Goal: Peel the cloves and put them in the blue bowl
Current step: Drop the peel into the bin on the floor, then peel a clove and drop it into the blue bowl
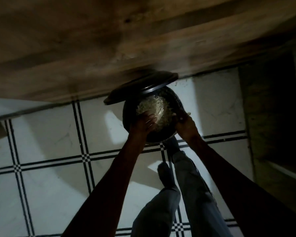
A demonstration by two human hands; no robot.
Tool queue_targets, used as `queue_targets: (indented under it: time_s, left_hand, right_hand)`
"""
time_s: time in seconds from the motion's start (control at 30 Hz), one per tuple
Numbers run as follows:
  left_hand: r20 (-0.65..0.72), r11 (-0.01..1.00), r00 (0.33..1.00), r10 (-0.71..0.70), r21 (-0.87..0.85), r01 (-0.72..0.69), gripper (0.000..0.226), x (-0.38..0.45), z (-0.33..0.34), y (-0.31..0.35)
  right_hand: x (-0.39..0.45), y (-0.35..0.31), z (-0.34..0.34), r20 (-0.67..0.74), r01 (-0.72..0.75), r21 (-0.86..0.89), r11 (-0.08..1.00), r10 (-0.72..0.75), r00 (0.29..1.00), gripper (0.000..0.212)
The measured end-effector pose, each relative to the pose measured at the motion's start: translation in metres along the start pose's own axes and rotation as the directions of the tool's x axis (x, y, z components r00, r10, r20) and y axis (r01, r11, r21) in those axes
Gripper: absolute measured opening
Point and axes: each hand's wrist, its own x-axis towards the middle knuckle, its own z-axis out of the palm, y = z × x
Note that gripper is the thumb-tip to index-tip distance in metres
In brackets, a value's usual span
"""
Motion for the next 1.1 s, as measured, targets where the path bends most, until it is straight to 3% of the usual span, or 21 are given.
queue_targets:
  time_s: [0.07,0.17,0.33,0.47,0.6,0.77,0.83,0.97,1.1]
  left_hand:
    - [0.026,0.99,1.0,0.001,0.14,-0.005,0.039,-0.035,0.02,0.016]
    - [0.079,0.942,0.996,0.038,0.329,-0.062,0.034,-0.106,0.067,0.03]
    - [0.364,0.793,0.923,0.124,0.523,-0.313,0.023,-0.236,0.157,0.016]
    - [0.612,0.655,0.79,0.033,0.584,-0.48,0.019,-0.348,0.247,-0.034]
    - [0.776,0.549,0.625,-0.09,0.562,-0.618,0.02,-0.448,0.32,-0.112]
    - [0.843,0.445,0.472,-0.258,0.538,-0.716,0.02,-0.538,0.395,-0.235]
    - [0.84,0.426,0.434,-0.325,0.54,-0.726,0.017,-0.566,0.424,-0.289]
    - [0.82,0.329,0.427,-0.38,0.552,-0.766,0.016,-0.61,0.476,-0.386]
    - [0.842,0.184,0.412,-0.348,0.492,-0.851,0.012,-0.613,0.519,-0.447]
  right_hand:
    - [-0.031,-0.021,-0.028,-0.058,-0.026,0.163,0.986,0.036,0.998,0.045]
    - [-0.096,-0.041,-0.082,-0.233,0.056,0.38,0.923,0.037,0.972,0.025]
    - [-0.265,-0.057,-0.189,-0.486,0.24,0.421,0.875,-0.006,0.874,0.032]
    - [-0.415,-0.034,-0.265,-0.722,0.407,0.395,0.824,0.004,0.692,0.033]
    - [-0.53,0.02,-0.323,-0.866,0.527,0.401,0.749,0.123,0.485,0.026]
    - [-0.645,0.106,-0.388,-0.895,0.637,0.447,0.629,0.321,0.311,0.019]
    - [-0.677,0.149,-0.414,-0.882,0.649,0.465,0.602,0.383,0.275,0.016]
    - [-0.735,0.237,-0.455,-0.852,0.609,0.499,0.616,0.478,0.214,0.017]
    - [-0.769,0.304,-0.481,-0.815,0.52,0.55,0.653,0.556,0.163,0.017]
